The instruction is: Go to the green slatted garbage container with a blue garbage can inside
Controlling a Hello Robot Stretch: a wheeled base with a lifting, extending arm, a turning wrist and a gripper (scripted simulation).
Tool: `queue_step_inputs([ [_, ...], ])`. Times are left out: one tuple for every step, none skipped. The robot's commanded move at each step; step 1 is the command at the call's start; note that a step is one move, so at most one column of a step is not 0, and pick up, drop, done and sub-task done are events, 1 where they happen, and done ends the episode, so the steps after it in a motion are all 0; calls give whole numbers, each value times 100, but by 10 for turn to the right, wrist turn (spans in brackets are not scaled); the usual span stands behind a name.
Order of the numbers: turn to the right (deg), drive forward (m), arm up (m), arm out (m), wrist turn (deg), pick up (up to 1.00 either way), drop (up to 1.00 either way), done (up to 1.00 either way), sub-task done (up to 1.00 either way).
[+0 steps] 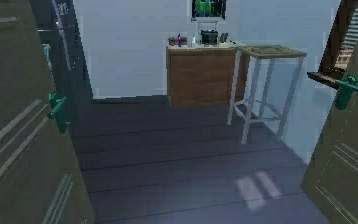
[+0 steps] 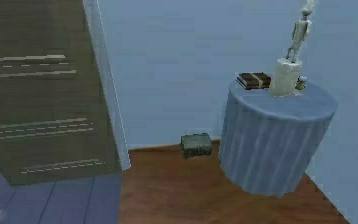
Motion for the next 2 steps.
queue_step_inputs([
  [-90, 0, 0, 0, 0, 0, 0, 0, 0],
  [0, 100, 0, 0, 0, 0, 0, 0, 0],
])
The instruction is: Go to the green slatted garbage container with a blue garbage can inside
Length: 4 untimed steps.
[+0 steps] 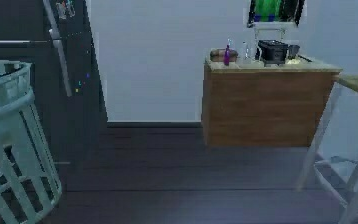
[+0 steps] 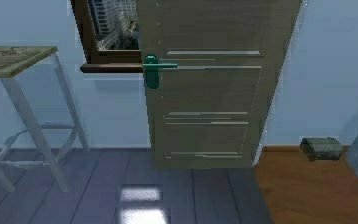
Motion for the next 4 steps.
queue_step_inputs([
  [0, 35, 0, 0, 0, 0, 0, 0, 0],
  [-390, 0, 0, 0, 0, 0, 0, 0, 0],
  [0, 50, 0, 0, 0, 0, 0, 0, 0],
  [-270, 0, 0, 0, 0, 0, 0, 0, 0],
])
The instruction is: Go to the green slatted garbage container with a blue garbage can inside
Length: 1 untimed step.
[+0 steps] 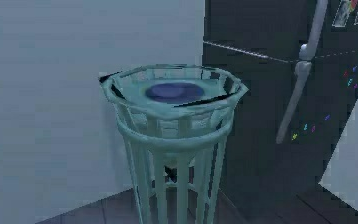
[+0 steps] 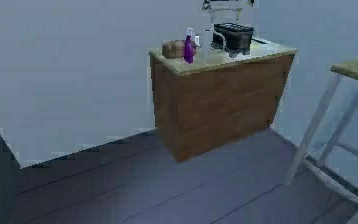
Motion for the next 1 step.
queue_step_inputs([
  [0, 0, 0, 0, 0, 0, 0, 100, 0],
])
